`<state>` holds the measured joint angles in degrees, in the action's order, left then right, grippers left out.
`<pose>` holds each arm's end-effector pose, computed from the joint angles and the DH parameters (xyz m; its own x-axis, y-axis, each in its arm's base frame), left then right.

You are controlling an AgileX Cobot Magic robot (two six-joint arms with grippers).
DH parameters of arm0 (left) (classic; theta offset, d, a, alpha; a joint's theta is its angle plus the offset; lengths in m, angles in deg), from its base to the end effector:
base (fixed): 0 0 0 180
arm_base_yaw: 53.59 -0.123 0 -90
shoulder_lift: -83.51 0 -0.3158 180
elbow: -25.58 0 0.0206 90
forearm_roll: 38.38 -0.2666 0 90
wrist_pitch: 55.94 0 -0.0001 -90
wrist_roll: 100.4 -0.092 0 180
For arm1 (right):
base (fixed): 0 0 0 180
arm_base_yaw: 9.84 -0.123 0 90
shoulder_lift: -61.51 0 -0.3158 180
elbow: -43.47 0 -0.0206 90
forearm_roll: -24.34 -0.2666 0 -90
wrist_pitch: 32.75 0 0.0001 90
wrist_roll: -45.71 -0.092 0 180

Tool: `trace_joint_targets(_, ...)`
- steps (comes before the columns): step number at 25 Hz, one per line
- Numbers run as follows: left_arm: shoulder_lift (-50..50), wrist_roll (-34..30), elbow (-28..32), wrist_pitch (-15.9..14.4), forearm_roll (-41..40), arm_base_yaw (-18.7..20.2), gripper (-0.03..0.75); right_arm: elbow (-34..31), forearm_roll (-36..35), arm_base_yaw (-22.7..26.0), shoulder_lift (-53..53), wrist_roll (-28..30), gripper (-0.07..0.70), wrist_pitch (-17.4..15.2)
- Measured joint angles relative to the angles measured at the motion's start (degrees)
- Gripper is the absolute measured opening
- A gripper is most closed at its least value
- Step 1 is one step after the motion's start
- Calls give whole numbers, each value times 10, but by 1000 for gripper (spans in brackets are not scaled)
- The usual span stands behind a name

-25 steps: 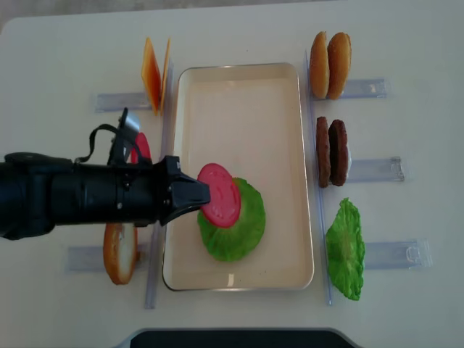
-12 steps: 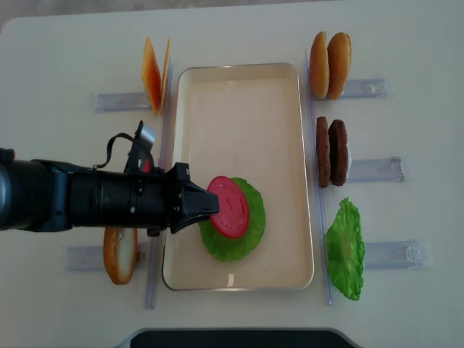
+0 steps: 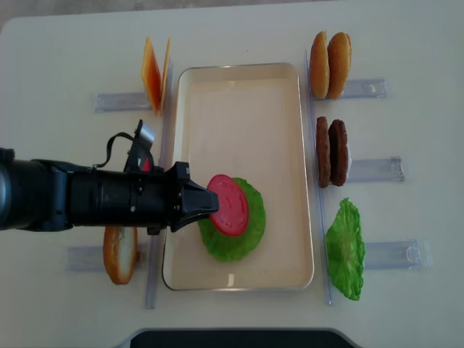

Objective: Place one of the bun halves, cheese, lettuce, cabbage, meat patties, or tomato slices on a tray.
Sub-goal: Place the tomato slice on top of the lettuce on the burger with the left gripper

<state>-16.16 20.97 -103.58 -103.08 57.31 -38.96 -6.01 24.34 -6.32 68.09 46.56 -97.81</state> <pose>0.2141 -0.1253 0.1613 -0.9781 -0.1963 -0.0688 -0.0537 0.5580 -0.8281 -0.0253 0.0016 0.2775 -0.5167 0.0169 -0.8560 0.0537 0.9985 -0.0127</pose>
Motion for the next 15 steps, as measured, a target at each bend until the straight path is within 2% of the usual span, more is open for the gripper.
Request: trace_joint_targets(15, -1, 0, -2, 12, 4, 0, 63, 0, 0, 0, 0, 0, 481, 0)
